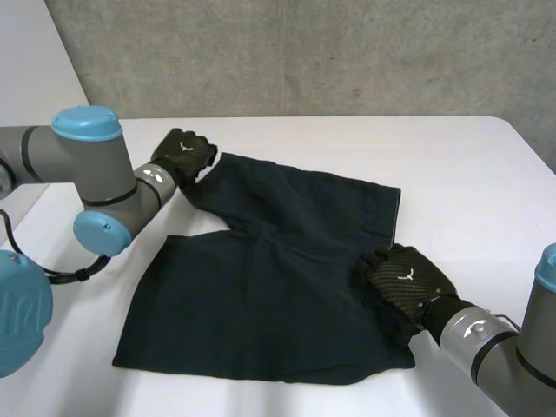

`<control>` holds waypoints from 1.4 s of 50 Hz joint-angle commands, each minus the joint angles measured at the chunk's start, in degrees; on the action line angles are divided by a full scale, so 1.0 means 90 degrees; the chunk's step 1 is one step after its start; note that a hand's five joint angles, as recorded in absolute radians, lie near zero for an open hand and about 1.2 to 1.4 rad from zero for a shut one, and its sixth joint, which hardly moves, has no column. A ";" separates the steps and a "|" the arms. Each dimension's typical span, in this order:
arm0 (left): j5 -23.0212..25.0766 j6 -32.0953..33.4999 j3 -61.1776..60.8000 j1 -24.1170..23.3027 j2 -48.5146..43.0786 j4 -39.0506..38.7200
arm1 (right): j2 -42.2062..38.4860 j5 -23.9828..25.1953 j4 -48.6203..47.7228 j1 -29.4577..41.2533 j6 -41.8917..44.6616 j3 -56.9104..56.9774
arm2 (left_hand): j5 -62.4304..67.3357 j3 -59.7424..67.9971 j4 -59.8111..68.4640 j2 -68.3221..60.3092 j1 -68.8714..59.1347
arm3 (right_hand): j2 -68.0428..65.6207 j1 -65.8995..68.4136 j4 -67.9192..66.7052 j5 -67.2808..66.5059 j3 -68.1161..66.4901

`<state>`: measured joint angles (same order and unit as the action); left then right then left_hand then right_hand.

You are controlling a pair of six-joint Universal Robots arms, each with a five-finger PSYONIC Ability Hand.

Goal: Fold the shorts.

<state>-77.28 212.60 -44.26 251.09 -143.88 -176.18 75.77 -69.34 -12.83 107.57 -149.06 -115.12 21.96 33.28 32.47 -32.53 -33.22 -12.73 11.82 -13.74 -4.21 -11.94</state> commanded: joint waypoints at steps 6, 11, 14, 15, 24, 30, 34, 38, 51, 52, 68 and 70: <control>0.0296 0.0322 0.1128 0.0051 -0.1054 0.0659 | -0.0040 0.0000 -0.0010 -0.0018 0.0000 0.0028 | 0.2888 0.2741 0.2831 -0.2824 -0.2747 | 0.0303 -0.0203 0.0416 0.0468 0.0216; 0.0052 0.0440 0.1314 0.0041 -0.1123 0.0836 | -0.0050 0.0000 -0.0010 -0.0018 0.0039 0.0028 | 0.5338 0.5192 0.5282 -0.5274 -0.5198 | 0.0303 -0.0203 0.0416 0.0468 0.0216; -0.0503 0.0411 0.1217 0.0002 -0.1064 0.0826 | -0.0050 -0.0010 -0.0010 -0.0018 0.0098 0.0028 | 0.5338 0.5192 0.5282 -0.5274 -0.5198 | 0.0303 -0.0203 0.0416 0.0468 0.0216; -0.0660 0.0401 0.1188 0.0002 -0.1035 0.0836 | -0.0050 -0.0010 -0.0010 -0.0018 0.0107 0.0028 | 0.5338 0.5192 0.5282 -0.5274 -0.5198 | 0.0303 -0.0203 0.0416 0.0468 0.0216; -0.1608 0.0420 0.0232 -0.0047 -0.0401 0.0836 | -0.0040 -0.0010 -0.0010 -0.0018 0.0127 -0.0001 | 0.5338 0.5192 0.5282 -0.5274 -0.5198 | 0.0303 -0.0203 0.0416 0.0468 0.0216; -0.1931 0.0381 -0.0433 -0.0018 -0.0019 0.0816 | -0.0030 0.0000 -0.0010 -0.0008 0.0127 -0.0011 | 0.5338 0.5192 0.5282 -0.5274 -0.5198 | 0.0303 -0.0203 0.0416 0.0468 0.0216; -0.1931 0.0303 -0.0648 -0.0057 0.0088 0.0806 | -0.0030 0.0000 -0.0010 0.0001 0.0127 -0.0011 | 0.5338 0.5192 0.5282 -0.5274 -0.5198 | 0.0303 -0.0203 0.0416 0.0468 0.0216; -0.1931 0.0021 -0.0707 -0.0066 0.0176 0.0816 | -0.0011 0.0010 0.0000 0.0031 0.0127 -0.0011 | 0.3223 0.3077 0.3167 -0.3160 -0.3083 | 0.0303 -0.0203 0.0416 0.0468 0.0216; -0.1483 -0.1317 -0.2092 0.0324 0.2333 0.0797 | 0.0809 0.0107 0.1355 -0.0077 0.0322 0.0154 | -0.0417 -0.0563 -0.0473 0.0480 0.0557 | 0.0303 -0.0203 0.0416 0.0468 0.0216; -0.1346 -0.1366 -0.2287 0.0344 0.2499 0.0797 | 0.0839 0.0165 0.1793 -0.0077 0.0361 0.0213 | -0.0379 -0.0526 -0.0435 0.0443 0.0519 | 0.0303 -0.0203 0.0416 0.0468 0.0216; 0.0257 -0.1347 -0.7004 0.0559 0.5468 -0.0570 | 0.0537 0.0264 0.2110 -0.0067 0.0303 0.0106 | -0.0323 -0.0469 -0.0379 0.0386 0.0463 | -0.1623 0.1724 -0.1511 -0.1459 -0.1711; 0.0266 -0.1269 -0.7376 0.0549 0.5712 -0.0746 | 0.0410 0.0264 0.2003 -0.0077 0.0293 0.0106 | -0.0304 -0.0451 -0.0361 0.0368 0.0444 | -0.2412 0.2513 -0.2300 -0.2248 -0.2500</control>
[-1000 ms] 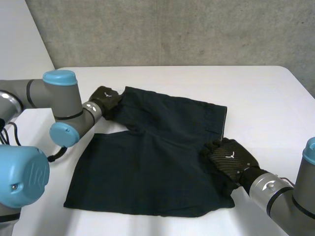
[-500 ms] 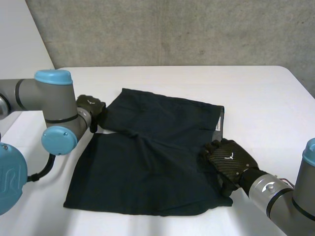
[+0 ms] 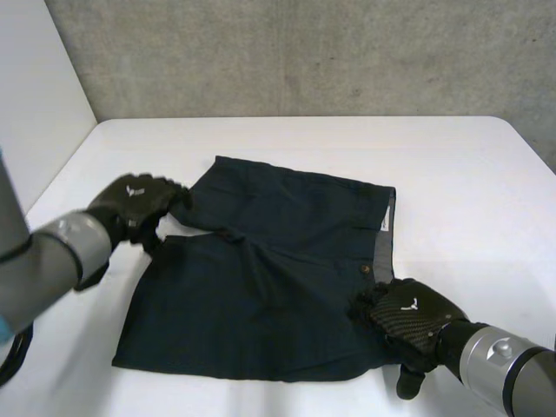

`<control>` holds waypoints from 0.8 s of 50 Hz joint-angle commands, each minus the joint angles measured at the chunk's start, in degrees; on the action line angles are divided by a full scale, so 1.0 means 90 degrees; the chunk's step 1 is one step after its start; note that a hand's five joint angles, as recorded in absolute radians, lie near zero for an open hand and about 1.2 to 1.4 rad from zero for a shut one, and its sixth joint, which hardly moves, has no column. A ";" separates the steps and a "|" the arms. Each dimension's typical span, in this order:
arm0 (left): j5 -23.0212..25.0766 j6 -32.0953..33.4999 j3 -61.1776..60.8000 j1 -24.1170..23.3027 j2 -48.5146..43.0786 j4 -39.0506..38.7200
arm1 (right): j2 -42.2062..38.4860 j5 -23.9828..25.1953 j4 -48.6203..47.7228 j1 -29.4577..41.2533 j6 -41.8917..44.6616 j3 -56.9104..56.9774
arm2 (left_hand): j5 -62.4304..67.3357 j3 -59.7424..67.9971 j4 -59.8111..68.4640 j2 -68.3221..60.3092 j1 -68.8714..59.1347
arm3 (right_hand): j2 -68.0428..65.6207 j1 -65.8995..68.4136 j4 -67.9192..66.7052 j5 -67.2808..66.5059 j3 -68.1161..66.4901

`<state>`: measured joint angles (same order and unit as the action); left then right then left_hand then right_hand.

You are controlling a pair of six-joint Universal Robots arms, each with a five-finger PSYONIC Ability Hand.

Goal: Fold the shorts.

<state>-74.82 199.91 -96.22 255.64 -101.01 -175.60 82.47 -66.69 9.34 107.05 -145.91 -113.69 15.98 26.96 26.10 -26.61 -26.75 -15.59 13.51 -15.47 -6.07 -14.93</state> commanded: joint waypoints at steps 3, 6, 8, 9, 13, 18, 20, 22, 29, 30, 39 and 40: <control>0.0002 0.0462 -0.2266 0.0043 0.1427 -0.1055 | -0.0608 -0.0031 -0.0666 0.0000 -0.0057 -0.0043 | 0.0379 0.0270 0.0366 -0.0309 -0.0293 | -0.2864 0.3094 -0.2876 -0.2810 -0.2936; 0.0031 0.0863 -0.2813 0.0053 0.1857 -0.1143 | -0.0784 -0.0012 -0.0793 0.0029 -0.0067 -0.0024 | 0.0379 0.0270 0.0366 -0.0309 -0.0293 | -0.4226 0.4456 -0.4239 -0.4172 -0.4299; 0.0032 0.1049 -0.3048 0.0053 0.2023 -0.1143 | -0.0833 -0.0022 -0.0851 0.0029 -0.0067 -0.0014 | 0.0379 0.0270 0.0366 -0.0309 -0.0293 | -0.4694 0.4924 -0.4707 -0.4640 -0.4767; 0.0032 0.1185 -0.3252 0.0063 0.2130 -0.1153 | -0.0843 -0.0022 -0.0910 0.0029 -0.0076 -0.0014 | 0.0379 0.0270 0.0366 -0.0309 -0.0293 | -0.5307 0.5538 -0.5320 -0.5253 -0.5380; 0.0061 0.1264 -0.3644 0.0063 0.2209 -0.1163 | -0.0833 -0.0012 -0.1115 -0.0010 -0.0242 -0.0014 | 0.0398 0.0289 0.0385 -0.0328 -0.0312 | -0.7156 0.7387 -0.7169 -0.7103 -0.7229; 0.0061 0.1274 -0.3908 0.0111 0.2141 -0.1221 | -0.0785 0.0027 -0.1408 -0.0020 -0.0837 0.0006 | 0.0398 0.0289 0.0385 -0.0328 -0.0312 | -0.7157 0.7387 -0.7170 -0.7103 -0.7230; 0.0061 0.1274 -0.3986 0.0141 0.2102 -0.1319 | -0.0736 0.0027 -0.1584 -0.0020 -0.1208 0.0045 | 0.0398 0.0289 0.0385 -0.0328 -0.0312 | -0.7157 0.7387 -0.7170 -0.7103 -0.7230; 0.0061 0.1274 -0.4015 0.0170 0.2053 -0.1426 | -0.0707 0.0027 -0.1682 -0.0020 -0.1433 0.0054 | 0.0398 0.0289 0.0385 -0.0328 -0.0312 | -0.7157 0.7387 -0.7170 -0.7103 -0.7230; 0.0051 0.1303 -0.3977 0.0219 0.1575 -0.1866 | -0.0706 -0.0051 -0.1965 -0.0127 -0.1776 0.0084 | 0.0398 0.0289 0.0385 -0.0328 -0.0312 | -0.7157 0.7387 -0.7170 -0.7103 -0.7230; 0.0041 0.1313 -0.3957 0.0219 0.1449 -0.1895 | -0.0726 -0.0051 -0.1994 -0.0127 -0.1795 0.0084 | 0.0417 0.0307 0.0403 -0.0347 -0.0330 | -0.7157 0.7387 -0.7170 -0.7103 -0.7230; -0.0027 0.1333 -0.3733 0.0219 0.0706 -0.1954 | -0.0755 -0.0207 -0.2190 -0.0127 -0.1834 0.0074 | 0.0902 0.0792 0.0888 -0.0832 -0.0815 | -0.7157 0.7387 -0.7170 -0.7103 -0.7230; -0.0037 0.1333 -0.3674 0.0219 0.0638 -0.1954 | -0.0755 -0.0217 -0.2190 -0.0127 -0.1825 0.0074 | 0.1014 0.0905 0.1000 -0.0944 -0.0927 | -0.7157 0.7387 -0.7170 -0.7103 -0.7230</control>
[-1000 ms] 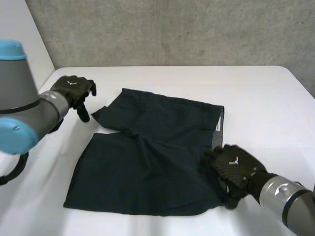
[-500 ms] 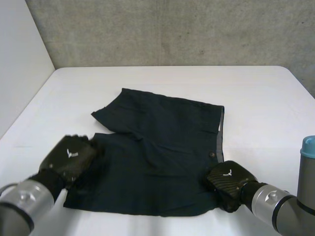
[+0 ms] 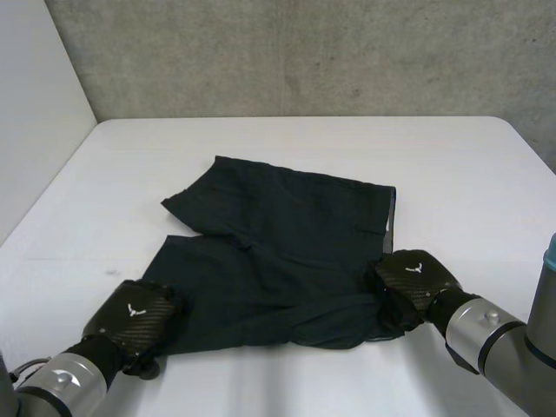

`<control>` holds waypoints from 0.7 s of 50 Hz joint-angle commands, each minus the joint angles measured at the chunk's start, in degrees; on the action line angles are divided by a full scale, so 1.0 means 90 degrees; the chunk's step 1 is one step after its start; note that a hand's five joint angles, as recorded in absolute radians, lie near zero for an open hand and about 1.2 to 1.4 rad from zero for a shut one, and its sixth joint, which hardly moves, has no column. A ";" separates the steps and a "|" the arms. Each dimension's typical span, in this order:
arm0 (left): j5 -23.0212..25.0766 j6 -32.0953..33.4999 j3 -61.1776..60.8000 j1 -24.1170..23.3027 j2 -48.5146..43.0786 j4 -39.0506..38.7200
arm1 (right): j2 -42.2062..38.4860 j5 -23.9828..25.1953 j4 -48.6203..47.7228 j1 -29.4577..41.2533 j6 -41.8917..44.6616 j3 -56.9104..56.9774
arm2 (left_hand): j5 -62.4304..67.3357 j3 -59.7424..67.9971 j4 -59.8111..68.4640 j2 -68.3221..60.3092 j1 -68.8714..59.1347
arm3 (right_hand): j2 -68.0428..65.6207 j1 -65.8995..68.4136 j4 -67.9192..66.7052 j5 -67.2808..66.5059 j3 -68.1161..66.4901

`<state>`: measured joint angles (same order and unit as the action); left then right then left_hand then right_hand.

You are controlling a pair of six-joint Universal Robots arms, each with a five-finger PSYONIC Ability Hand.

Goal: Fold the shorts.

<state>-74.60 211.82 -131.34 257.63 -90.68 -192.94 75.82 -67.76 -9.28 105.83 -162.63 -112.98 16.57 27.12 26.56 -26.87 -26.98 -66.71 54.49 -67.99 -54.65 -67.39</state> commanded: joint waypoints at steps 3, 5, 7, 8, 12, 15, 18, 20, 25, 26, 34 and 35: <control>-0.0051 0.0009 0.0423 -0.0003 -0.0754 -0.0027 | -0.0026 -0.0098 -0.0121 0.0018 0.0033 -0.0015 | 0.1769 0.1708 0.1770 -0.1736 -0.1724 | -0.1477 0.2834 -0.1335 -0.1706 -0.1401; -0.0061 0.0009 0.0559 -0.0003 -0.0919 -0.0047 | -0.0026 -0.0088 -0.0121 0.0028 0.0043 -0.0024 | 0.3087 0.3026 0.3088 -0.3054 -0.3042 | -0.1477 0.2834 -0.1335 -0.1706 -0.1401; -0.0090 0.0009 0.0657 0.0007 -0.1027 -0.0056 | -0.0017 -0.0088 -0.0102 0.0028 0.0072 -0.0015 | 0.4735 0.4673 0.4736 -0.4702 -0.4689 | -0.1477 0.2834 -0.1335 -0.1706 -0.1401; -0.0129 0.0009 0.0716 0.0007 -0.1076 -0.0066 | -0.0016 -0.0078 -0.0082 0.0047 0.0121 -0.0015 | 0.5464 0.5403 0.5466 -0.5432 -0.5419 | -0.1477 0.2834 -0.1335 -0.1706 -0.1401; -0.0402 -0.0001 0.0873 -0.0022 -0.1057 -0.0008 | -0.0007 -0.0069 -0.0014 0.0057 0.0228 0.0044 | 0.5936 0.5875 0.5938 -0.5904 -0.5891 | -0.1477 0.2834 -0.1335 -0.1706 -0.1401; -0.0442 -0.0001 0.0853 -0.0071 -0.0862 0.0012 | 0.0032 -0.0049 0.0162 0.0077 0.0472 0.0063 | 0.5936 0.5875 0.5938 -0.5904 -0.5891 | -0.1477 0.2834 -0.1335 -0.1706 -0.1401; -0.0432 -0.0011 0.0863 -0.0090 -0.0579 0.0022 | 0.0042 -0.0088 0.0630 0.0077 0.0930 0.0141 | 0.5936 0.5875 0.5938 -0.5904 -0.5891 | -0.1477 0.2834 -0.1335 -0.1706 -0.1401; -0.0413 -0.0040 0.0882 -0.0081 -0.0423 0.0002 | 0.0032 -0.0127 0.1039 0.0067 0.1174 0.0190 | 0.5936 0.5875 0.5938 -0.5904 -0.5891 | -0.0410 0.1767 -0.0268 -0.0639 -0.0335; -0.0422 -0.0011 0.1136 -0.0090 -0.0520 -0.0056 | 0.0032 -0.0117 0.1305 0.0057 0.1069 0.0190 | 0.5936 0.5875 0.5938 -0.5904 -0.5891 | 0.1951 -0.0594 0.2094 0.1723 0.2027; -0.0432 -0.0020 0.1223 -0.0100 -0.0549 -0.0056 | 0.0032 -0.0117 0.1305 0.0047 0.1001 0.0200 | 0.5936 0.5875 0.5938 -0.5904 -0.5891 | 0.2251 -0.0894 0.2394 0.2023 0.2327; -0.0617 -0.0079 0.2454 -0.0169 -0.1349 0.0382 | 0.0042 -0.0108 0.1305 0.0067 0.0307 0.0268 | 0.5936 0.5875 0.5938 -0.5904 -0.5891 | 0.3357 -0.2000 0.3499 0.3128 0.3433; -0.0666 -0.0079 0.2629 -0.0188 -0.1398 0.0538 | 0.0032 -0.0088 0.1305 0.0077 0.0142 0.0268 | 0.5936 0.5875 0.5938 -0.5904 -0.5891 | 0.3413 -0.2056 0.3555 0.3184 0.3488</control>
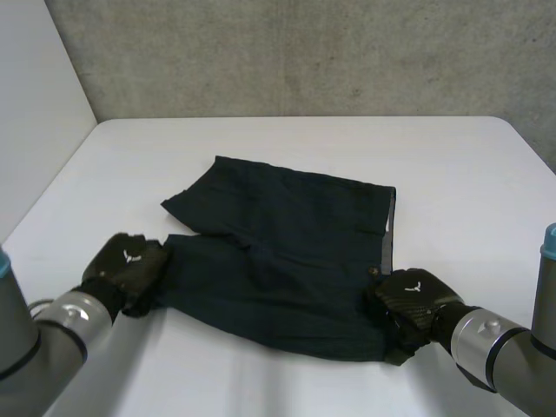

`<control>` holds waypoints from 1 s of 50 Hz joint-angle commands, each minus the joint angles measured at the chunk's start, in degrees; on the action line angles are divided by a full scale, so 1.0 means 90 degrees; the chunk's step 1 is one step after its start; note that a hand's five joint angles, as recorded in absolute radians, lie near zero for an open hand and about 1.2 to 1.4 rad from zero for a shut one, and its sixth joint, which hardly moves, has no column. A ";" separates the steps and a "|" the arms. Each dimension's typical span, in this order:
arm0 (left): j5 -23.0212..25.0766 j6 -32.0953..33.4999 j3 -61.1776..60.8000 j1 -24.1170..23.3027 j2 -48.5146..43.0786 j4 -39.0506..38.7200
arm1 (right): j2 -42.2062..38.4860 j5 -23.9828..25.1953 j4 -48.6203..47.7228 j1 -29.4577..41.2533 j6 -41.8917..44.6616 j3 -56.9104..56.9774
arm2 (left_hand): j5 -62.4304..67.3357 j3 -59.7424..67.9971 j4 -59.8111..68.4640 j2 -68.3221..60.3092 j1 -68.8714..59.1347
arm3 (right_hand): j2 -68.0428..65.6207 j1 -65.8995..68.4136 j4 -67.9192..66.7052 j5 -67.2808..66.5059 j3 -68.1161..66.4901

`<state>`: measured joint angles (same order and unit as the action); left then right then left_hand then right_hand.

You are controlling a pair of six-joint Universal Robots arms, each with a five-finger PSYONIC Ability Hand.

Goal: Fold the shorts.

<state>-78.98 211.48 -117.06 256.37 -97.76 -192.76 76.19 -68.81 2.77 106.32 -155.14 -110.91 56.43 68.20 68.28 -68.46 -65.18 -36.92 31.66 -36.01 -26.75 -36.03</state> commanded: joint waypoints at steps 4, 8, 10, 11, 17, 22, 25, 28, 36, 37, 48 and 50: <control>-0.0209 -0.0060 0.1384 -0.0155 -0.0729 0.0821 | -0.0038 0.0038 -0.0025 0.0081 -0.1004 0.0028 | 0.1508 0.1312 0.1302 -0.1282 -0.1646 | 0.0420 0.0164 0.0320 0.0402 0.0322; -0.0219 -0.0069 0.1580 -0.0214 -0.0808 0.0900 | -0.0047 0.0038 -0.0064 0.0363 -0.1083 0.0028 | 0.1508 0.1312 0.1302 -0.1282 -0.1646 | 0.0552 0.0033 0.0451 0.0533 0.0453; -0.0219 -0.0099 0.1619 -0.0224 -0.0808 0.0900 | -0.0057 0.0028 -0.0083 0.0462 -0.1093 0.0038 | 0.1508 0.1312 0.1302 -0.1282 -0.1646 | 0.0570 0.0014 0.0470 0.0552 0.0472; -0.0219 -0.0118 0.1629 -0.0234 -0.0808 0.0910 | -0.0067 0.0018 -0.0151 0.0530 -0.1112 0.0067 | 0.1508 0.1312 0.1302 -0.1282 -0.1646 | 0.0570 0.0014 0.0470 0.0552 0.0472; -0.0268 -0.0372 0.1747 -0.0341 -0.0808 0.0910 | -0.0457 -0.0206 -0.0542 0.0891 -0.1444 0.0233 | 0.1508 0.1312 0.1302 -0.1282 -0.1646 | 0.0552 0.0033 0.0451 0.0533 0.0453; -0.0326 -0.0441 0.1756 -0.0341 -0.0788 0.0920 | -0.0760 -0.0772 -0.0786 0.1224 -0.1493 0.0409 | 0.1508 0.1312 0.1302 -0.1282 -0.1646 | -0.3081 0.3666 -0.3181 -0.3100 -0.3180; -0.0346 -0.0431 0.1737 -0.0341 -0.0730 0.0978 | -0.0682 -0.1094 -0.1127 0.1166 -0.1348 0.0438 | 0.1508 0.1312 0.1302 -0.1282 -0.1646 | -0.4787 0.5372 -0.4887 -0.4806 -0.4886; -0.0336 -0.0450 0.1679 -0.0332 -0.0604 0.1231 | -0.0353 -0.1076 -0.1119 0.1107 -0.0881 0.0477 | 0.1508 0.1312 0.1302 -0.1282 -0.1646 | -0.4787 0.5372 -0.4887 -0.4806 -0.4886; -0.0190 -0.0372 0.1454 -0.0224 0.0558 0.2910 | 0.0978 -0.0997 0.1134 0.0941 0.1786 0.0653 | 0.1508 0.1312 0.1302 -0.1282 -0.1646 | -0.4787 0.5372 -0.4887 -0.4806 -0.4886; -0.0170 -0.0363 0.1425 -0.0224 0.0646 0.3115 | 0.1007 -0.0988 0.1485 0.0892 0.2020 0.0673 | 0.1508 0.1312 0.1302 -0.1282 -0.1646 | -0.4787 0.5372 -0.4887 -0.4806 -0.4886; 0.0074 0.1170 0.0975 -0.0302 0.1214 0.4349 | 0.0891 -0.0587 0.3111 0.0433 0.2981 0.1385 | 0.1508 0.1312 0.1302 -0.1282 -0.1646 | -0.4787 0.5372 -0.4887 -0.4806 -0.4886; 0.0025 0.1268 0.1121 -0.0332 0.1058 0.3676 | 0.0579 -0.0577 0.2711 0.0443 0.2522 0.1716 | 0.1508 0.1312 0.1302 -0.1282 -0.1646 | -0.4787 0.5372 -0.4887 -0.4806 -0.4886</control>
<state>-78.34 217.23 -108.09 253.96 -86.57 -152.20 85.44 -75.47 33.24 110.80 -126.19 -101.68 56.43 68.22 68.51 -68.49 -65.18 -67.61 55.91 -68.07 -56.35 -67.49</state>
